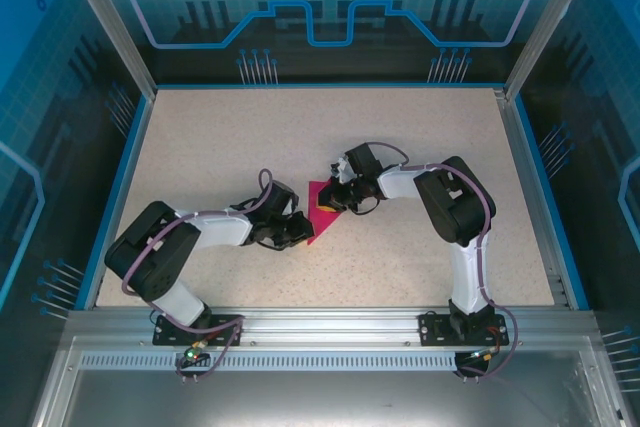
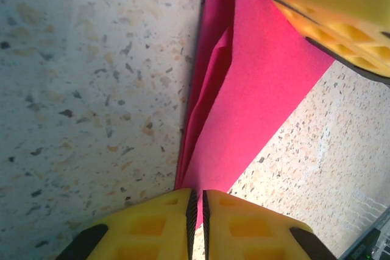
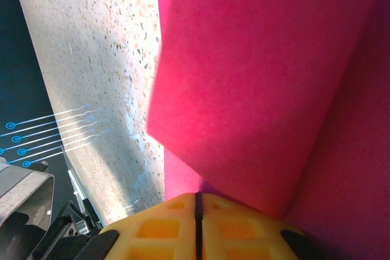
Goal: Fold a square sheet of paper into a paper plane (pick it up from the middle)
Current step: Fourth fold the wing at the center of the table.
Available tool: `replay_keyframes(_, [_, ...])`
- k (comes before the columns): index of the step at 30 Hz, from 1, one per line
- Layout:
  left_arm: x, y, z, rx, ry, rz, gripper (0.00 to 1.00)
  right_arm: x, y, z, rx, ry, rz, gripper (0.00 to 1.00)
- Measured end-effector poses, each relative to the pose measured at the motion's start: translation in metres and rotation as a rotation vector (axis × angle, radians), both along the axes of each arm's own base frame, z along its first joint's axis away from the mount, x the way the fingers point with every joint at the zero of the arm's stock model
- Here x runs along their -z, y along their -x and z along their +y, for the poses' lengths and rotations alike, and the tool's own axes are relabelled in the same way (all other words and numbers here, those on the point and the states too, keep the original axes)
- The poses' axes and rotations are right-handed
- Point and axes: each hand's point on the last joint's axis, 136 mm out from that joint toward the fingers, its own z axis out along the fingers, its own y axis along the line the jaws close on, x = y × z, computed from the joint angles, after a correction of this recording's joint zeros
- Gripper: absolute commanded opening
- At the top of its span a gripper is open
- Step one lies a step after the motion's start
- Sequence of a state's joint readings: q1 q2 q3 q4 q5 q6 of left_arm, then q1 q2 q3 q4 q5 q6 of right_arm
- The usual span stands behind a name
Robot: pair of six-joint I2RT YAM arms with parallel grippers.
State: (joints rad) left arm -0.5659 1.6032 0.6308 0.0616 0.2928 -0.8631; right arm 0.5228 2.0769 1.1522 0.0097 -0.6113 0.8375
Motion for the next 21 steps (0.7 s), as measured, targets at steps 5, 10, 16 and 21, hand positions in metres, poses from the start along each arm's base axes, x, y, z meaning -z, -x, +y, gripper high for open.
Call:
replay_keyframes(5, [0.0,0.004,0.002,0.027,-0.02,0.0,0.15,0.0,0.0,0.0,0.0,0.0,0.0,0.09])
replay_keyframes(10, [0.001,0.017,0.007,0.059,-0.05,0.029,0.15,0.0,0.0,0.0,0.0,0.0,0.0,0.09])
replay_keyframes(16, [-0.001,0.034,0.013,0.093,-0.079,0.072,0.16,0.0,0.0,0.0,0.0,0.0,0.0,0.09])
replay_keyframes(21, [-0.011,0.037,0.018,0.088,-0.1,0.08,0.19,0.0,0.0,0.0,0.0,0.0,0.0,0.09])
